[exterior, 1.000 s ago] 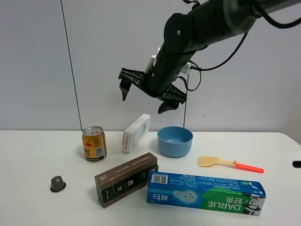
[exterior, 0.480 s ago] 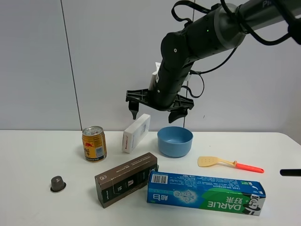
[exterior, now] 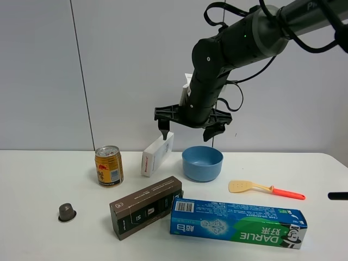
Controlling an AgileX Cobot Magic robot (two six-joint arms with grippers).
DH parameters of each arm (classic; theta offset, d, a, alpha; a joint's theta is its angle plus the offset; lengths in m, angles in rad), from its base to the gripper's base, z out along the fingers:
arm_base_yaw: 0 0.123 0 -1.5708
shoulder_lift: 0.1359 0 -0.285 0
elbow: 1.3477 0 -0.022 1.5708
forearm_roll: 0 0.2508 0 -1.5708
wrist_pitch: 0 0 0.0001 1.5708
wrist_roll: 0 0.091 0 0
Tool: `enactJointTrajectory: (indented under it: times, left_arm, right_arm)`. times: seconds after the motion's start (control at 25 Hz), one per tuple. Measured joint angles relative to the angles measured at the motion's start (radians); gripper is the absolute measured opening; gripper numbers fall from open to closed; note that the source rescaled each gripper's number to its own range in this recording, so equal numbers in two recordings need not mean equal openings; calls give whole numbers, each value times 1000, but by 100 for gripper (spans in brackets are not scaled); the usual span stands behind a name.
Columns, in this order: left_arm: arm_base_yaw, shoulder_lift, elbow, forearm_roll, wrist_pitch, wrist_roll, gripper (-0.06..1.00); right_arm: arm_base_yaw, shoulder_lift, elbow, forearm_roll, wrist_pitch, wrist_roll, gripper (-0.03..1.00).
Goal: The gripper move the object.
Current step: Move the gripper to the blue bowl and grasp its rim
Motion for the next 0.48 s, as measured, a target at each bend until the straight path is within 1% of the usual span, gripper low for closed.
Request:
enactJointTrajectory:
  times: [0.16,0.24,0.48]
  left_arm:
    - [0,0,0,0,0,0,100]
    - [0,0,0,0,0,0,100]
    - [0,0,0,0,0,0,100]
  right_arm:
    - [16,0,0,19,2,-26,93]
    - [18,0,0,11,6,-27,93]
    - [18,0,0,-26,93,-65,92]
